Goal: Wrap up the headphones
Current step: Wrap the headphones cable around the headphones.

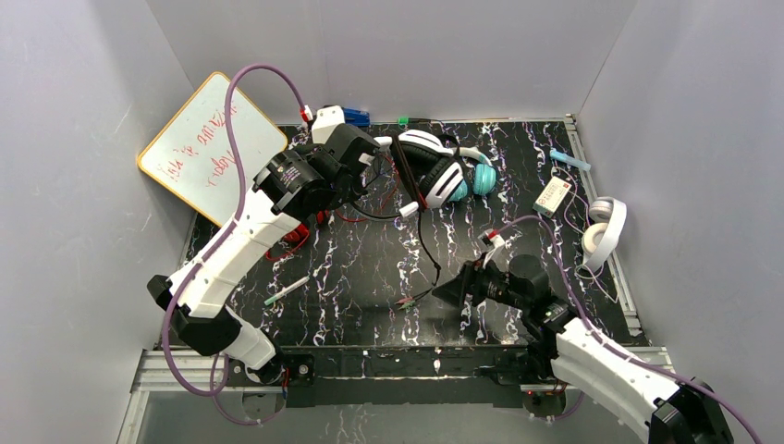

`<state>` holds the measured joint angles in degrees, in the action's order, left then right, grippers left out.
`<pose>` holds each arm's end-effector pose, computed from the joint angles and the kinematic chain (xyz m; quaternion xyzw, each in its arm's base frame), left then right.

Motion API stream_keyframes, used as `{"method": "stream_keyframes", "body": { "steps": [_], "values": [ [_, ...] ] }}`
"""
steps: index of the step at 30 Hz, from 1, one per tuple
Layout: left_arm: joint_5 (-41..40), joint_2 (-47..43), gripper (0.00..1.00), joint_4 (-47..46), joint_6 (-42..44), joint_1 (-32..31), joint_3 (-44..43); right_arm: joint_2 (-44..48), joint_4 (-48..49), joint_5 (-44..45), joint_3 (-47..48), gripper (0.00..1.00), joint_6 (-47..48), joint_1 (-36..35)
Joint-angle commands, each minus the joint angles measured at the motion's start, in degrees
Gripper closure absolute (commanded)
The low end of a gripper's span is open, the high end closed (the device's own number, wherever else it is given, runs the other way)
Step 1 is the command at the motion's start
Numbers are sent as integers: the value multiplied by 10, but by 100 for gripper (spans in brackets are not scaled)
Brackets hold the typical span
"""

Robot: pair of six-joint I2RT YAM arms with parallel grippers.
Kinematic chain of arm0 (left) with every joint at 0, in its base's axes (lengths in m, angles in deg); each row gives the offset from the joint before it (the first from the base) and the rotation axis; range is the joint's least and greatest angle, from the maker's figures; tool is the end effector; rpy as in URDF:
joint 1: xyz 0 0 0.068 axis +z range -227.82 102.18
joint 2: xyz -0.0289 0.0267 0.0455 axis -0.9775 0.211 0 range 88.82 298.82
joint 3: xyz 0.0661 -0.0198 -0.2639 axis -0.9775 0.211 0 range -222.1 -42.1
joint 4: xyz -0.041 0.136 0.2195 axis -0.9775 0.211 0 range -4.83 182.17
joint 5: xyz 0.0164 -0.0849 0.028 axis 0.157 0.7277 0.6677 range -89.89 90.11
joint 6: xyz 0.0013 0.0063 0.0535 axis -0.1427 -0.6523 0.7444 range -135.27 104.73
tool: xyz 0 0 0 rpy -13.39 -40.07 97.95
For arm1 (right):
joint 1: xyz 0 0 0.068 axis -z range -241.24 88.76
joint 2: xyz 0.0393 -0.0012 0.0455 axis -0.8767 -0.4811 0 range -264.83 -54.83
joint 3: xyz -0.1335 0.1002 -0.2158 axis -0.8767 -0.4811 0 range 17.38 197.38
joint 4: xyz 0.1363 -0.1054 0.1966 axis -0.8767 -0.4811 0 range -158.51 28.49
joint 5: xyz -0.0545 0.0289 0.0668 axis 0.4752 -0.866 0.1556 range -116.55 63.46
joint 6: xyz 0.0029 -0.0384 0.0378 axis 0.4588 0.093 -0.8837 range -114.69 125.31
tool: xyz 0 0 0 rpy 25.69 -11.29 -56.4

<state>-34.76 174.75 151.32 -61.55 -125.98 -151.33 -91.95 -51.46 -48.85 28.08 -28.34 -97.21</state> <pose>0.2006 -0.1937 0.4587 -0.1054 0.8763 -0.0936 0.4607 0.1201 0.1038 0.1874 -0.1318 0.7830 0.4627 0.3943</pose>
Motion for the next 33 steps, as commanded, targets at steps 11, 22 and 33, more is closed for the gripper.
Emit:
{"method": "stream_keyframes", "body": {
  "steps": [11,22,33],
  "values": [
    [9,-40,100,-63,-48,1,12,-119,244,156,-52,35,-70,-105],
    [10,-51,100,-58,-51,1,18,-234,353,259,-45,48,-72,-142],
    [16,-55,100,-57,-55,2,24,-294,419,272,-18,66,-42,-142]
  ]
}}
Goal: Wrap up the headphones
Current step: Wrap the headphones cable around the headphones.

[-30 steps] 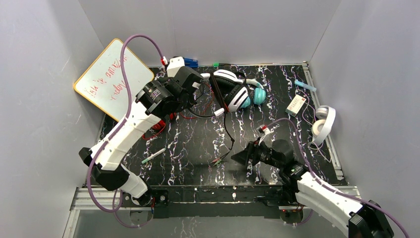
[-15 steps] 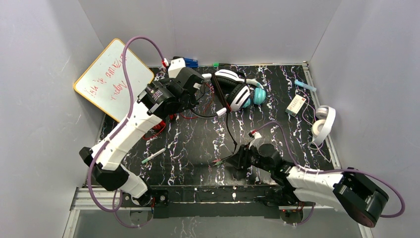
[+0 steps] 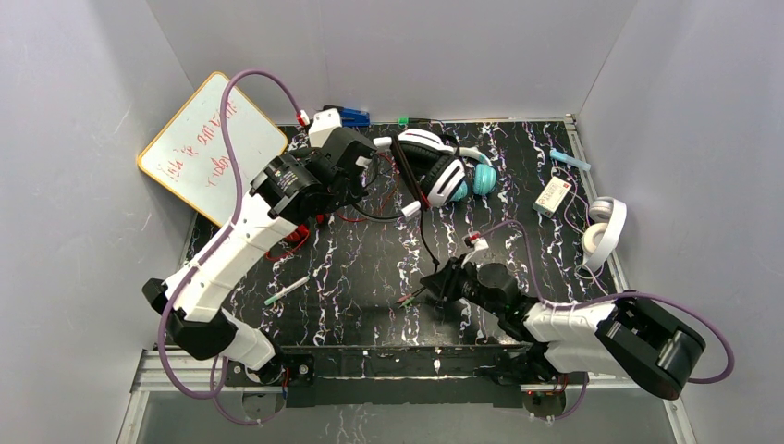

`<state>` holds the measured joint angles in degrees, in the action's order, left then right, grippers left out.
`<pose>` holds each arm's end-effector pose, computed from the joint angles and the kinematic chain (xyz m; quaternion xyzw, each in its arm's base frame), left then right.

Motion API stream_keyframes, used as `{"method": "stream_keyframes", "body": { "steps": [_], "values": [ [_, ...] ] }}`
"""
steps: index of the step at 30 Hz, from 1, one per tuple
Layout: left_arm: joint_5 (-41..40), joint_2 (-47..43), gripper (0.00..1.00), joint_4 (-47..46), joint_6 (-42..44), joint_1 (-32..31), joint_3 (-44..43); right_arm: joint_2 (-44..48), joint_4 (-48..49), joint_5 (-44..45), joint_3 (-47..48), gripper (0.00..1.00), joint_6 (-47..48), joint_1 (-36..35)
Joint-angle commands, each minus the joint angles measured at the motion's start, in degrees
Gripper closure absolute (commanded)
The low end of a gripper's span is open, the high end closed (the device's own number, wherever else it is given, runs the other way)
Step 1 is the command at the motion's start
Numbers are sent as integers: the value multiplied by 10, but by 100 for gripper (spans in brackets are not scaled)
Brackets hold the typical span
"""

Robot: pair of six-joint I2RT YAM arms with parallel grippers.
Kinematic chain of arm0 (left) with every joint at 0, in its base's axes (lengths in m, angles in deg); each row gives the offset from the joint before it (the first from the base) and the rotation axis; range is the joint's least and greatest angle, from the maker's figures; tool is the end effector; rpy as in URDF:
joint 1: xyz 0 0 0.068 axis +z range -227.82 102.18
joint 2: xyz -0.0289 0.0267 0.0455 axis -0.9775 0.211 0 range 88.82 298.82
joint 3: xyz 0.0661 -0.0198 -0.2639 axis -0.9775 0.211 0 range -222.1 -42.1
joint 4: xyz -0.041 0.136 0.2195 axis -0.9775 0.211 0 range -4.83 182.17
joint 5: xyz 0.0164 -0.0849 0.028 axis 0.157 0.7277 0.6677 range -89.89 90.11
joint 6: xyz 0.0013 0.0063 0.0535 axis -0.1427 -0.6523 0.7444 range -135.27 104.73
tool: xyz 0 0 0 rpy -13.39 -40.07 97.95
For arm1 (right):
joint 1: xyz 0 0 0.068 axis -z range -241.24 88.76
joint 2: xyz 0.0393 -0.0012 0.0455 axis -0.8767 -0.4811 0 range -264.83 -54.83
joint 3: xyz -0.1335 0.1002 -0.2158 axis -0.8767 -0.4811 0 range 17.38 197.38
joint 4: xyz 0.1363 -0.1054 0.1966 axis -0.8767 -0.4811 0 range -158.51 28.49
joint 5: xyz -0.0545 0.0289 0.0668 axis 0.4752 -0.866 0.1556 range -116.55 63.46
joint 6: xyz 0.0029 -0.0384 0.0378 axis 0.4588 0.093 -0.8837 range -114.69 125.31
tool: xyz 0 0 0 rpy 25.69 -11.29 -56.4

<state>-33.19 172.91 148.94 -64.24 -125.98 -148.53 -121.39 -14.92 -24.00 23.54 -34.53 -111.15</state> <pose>0.1975 -0.1914 0.4561 -0.1240 0.8725 -0.1226 0.4565 0.1266 0.1478 0.1462 -0.0554 0.7850 0.4228 0.4494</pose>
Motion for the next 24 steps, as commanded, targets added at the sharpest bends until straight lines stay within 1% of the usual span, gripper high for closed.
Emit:
{"method": "stream_keyframes", "body": {
  "steps": [1,3,4,7,10,15,18,19,21,24],
  "values": [
    [2,-37,100,-34,-29,3,-4,2,52,23,29,72,23,-3],
    [5,-37,100,-35,-30,3,-4,6,40,20,35,94,29,-3],
    [8,-38,100,-36,-31,3,-4,10,29,18,38,99,30,-3],
    [35,-50,100,-50,-25,2,0,32,8,12,38,99,32,-2],
    [77,-82,100,-87,-7,3,22,71,-29,-6,38,99,36,4],
    [149,-141,100,-146,15,3,55,131,-106,-64,38,99,39,40],
    [210,-174,100,-190,41,3,83,149,-147,-134,54,99,48,79],
    [235,-183,100,-202,58,3,92,150,-177,-162,68,99,56,96],
    [270,-197,100,-210,86,2,105,148,-238,-216,102,99,73,125],
    [316,-214,100,-206,121,3,123,148,-290,-298,143,99,94,166]
  ]
}}
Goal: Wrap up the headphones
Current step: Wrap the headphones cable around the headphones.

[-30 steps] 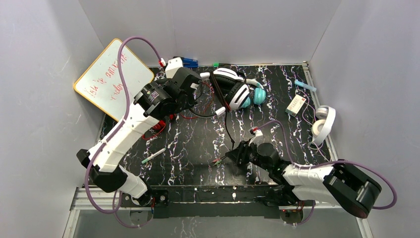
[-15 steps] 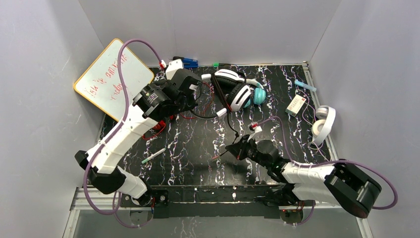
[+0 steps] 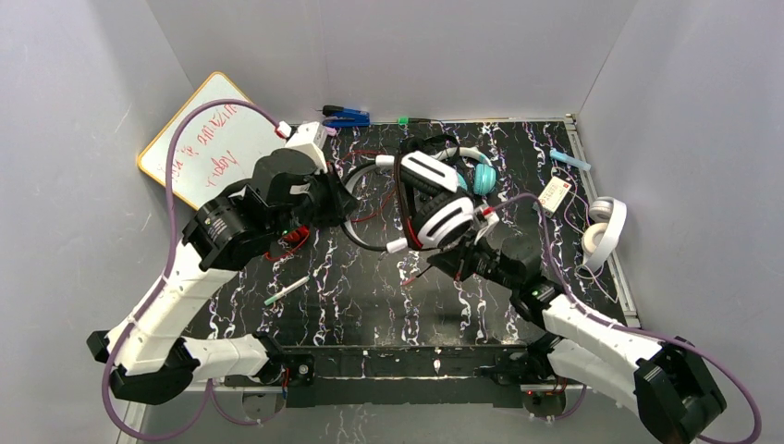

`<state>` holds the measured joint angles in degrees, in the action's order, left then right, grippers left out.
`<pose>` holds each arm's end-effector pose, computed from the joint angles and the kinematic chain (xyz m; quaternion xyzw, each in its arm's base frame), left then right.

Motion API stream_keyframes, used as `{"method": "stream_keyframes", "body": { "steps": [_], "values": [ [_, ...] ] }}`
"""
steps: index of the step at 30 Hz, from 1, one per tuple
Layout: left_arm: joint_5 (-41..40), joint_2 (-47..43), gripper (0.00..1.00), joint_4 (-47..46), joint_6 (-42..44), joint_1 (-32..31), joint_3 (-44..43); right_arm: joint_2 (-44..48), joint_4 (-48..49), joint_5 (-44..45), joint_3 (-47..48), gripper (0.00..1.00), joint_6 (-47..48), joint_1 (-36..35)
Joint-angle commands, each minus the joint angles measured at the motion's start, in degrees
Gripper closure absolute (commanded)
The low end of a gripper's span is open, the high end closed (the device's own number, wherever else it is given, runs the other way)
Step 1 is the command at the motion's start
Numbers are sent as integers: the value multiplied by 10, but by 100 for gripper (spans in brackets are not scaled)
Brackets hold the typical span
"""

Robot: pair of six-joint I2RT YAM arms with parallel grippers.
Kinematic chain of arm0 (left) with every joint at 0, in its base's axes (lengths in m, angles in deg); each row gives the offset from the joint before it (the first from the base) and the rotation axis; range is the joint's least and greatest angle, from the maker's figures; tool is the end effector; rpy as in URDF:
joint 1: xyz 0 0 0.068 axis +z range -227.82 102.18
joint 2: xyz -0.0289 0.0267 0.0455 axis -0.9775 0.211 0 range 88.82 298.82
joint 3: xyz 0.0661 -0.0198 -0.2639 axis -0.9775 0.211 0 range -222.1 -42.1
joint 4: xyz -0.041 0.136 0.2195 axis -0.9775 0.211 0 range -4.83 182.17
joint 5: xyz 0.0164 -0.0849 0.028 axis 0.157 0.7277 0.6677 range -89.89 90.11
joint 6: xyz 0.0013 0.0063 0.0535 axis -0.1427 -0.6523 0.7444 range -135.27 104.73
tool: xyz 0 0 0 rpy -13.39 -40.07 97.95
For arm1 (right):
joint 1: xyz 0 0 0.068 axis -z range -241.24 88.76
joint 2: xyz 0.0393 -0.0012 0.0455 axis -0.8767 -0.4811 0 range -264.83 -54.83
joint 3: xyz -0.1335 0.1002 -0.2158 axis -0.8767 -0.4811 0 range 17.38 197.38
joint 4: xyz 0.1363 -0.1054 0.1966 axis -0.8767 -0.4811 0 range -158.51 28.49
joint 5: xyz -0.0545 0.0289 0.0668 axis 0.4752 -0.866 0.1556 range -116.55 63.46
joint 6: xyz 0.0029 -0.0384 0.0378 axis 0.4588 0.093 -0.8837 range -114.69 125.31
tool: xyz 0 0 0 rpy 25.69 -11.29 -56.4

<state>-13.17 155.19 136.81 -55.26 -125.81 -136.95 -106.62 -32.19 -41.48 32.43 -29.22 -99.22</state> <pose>0.1403 -0.1437 0.4822 -0.0057 0.8315 -0.3106 0.4606 0.1492 0.1281 0.2085 -0.1081 0.7421 0.4656 0.4698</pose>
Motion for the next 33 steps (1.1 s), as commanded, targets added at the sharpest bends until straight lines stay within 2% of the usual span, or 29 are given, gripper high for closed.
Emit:
{"method": "stream_keyframes", "body": {
  "steps": [1,7,12,18,21,24,29,33],
  "values": [
    [130,-42,100,-86,44,1,16,-2,-135,-140,69,99,44,60],
    [232,-70,100,-97,103,0,71,-100,-249,-322,195,99,74,144],
    [297,-73,100,-80,176,-1,114,-180,-420,-383,344,99,120,157],
    [172,-88,100,7,358,-1,161,-203,-568,-394,457,99,104,159],
    [156,-96,100,25,451,-1,185,-185,-604,-394,483,99,96,159],
    [145,-96,100,26,517,-1,197,-158,-612,-400,490,99,70,157],
    [63,-64,100,36,599,-1,186,-119,-614,-444,472,99,36,146],
    [56,-41,100,39,692,-2,170,-93,-609,-473,459,99,5,131]
  ]
}}
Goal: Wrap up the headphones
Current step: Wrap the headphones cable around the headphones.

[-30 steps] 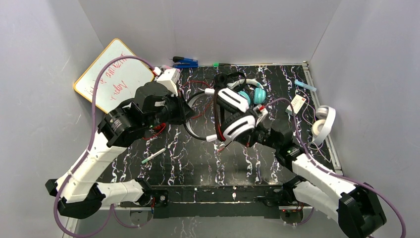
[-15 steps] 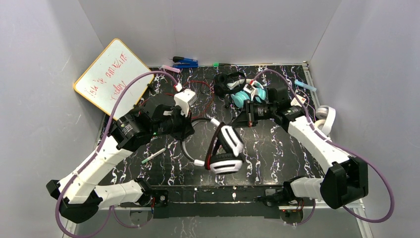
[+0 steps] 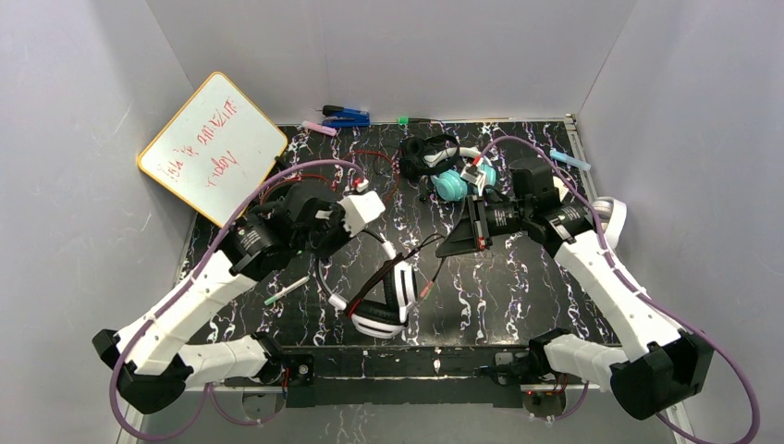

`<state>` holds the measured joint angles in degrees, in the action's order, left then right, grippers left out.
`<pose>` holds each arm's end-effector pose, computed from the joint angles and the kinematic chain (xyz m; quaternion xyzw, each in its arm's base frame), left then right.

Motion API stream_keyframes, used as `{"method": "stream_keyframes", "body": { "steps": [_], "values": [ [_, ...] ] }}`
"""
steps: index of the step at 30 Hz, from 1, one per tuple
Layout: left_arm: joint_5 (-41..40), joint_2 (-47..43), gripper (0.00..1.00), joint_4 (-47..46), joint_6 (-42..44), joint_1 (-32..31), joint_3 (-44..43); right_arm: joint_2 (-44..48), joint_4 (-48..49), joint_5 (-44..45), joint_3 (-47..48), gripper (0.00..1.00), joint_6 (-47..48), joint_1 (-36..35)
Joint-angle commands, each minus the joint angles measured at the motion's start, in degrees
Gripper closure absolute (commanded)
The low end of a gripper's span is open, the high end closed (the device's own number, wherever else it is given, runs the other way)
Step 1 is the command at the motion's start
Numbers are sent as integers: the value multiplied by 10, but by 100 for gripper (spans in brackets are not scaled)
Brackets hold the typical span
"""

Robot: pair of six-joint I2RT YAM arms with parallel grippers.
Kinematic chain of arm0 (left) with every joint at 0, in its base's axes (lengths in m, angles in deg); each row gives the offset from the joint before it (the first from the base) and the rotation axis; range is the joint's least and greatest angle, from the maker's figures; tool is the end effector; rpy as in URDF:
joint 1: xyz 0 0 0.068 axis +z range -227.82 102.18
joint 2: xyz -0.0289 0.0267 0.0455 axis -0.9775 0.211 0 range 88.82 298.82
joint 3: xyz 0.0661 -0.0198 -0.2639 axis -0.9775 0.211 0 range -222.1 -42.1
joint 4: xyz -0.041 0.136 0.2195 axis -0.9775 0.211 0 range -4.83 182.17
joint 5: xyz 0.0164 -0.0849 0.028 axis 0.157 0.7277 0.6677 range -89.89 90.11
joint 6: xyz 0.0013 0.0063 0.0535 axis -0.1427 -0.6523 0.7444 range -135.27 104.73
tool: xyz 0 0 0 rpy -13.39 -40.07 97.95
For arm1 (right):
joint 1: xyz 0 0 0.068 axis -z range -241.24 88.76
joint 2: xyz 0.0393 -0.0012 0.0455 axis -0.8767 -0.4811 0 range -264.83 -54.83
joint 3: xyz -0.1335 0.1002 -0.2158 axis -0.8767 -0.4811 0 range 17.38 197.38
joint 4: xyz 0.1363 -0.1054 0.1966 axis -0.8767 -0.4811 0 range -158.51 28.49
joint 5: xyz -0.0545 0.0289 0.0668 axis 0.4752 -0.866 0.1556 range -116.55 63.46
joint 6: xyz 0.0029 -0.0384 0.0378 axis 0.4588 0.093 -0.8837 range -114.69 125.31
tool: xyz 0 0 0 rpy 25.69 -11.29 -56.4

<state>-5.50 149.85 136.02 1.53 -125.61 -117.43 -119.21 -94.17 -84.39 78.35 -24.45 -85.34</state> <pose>0.1386 -0.1477 0.3980 0.4580 0.7659 -0.0779 0.4445 0.1968 0.1210 0.3421 -0.1805 0.7900 0.5641 0.1586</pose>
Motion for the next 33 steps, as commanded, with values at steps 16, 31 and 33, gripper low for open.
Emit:
{"method": "stream_keyframes", "body": {
  "steps": [16,31,33],
  "values": [
    [-158,94,100,-24,71,-47,-19,80,343,-43,-77,99,-358,-54],
    [-238,162,100,-98,-391,-49,-17,65,198,158,-94,99,-290,-90],
    [-247,178,100,-91,-436,-49,-19,60,197,196,-94,99,-286,-106]
  ]
}}
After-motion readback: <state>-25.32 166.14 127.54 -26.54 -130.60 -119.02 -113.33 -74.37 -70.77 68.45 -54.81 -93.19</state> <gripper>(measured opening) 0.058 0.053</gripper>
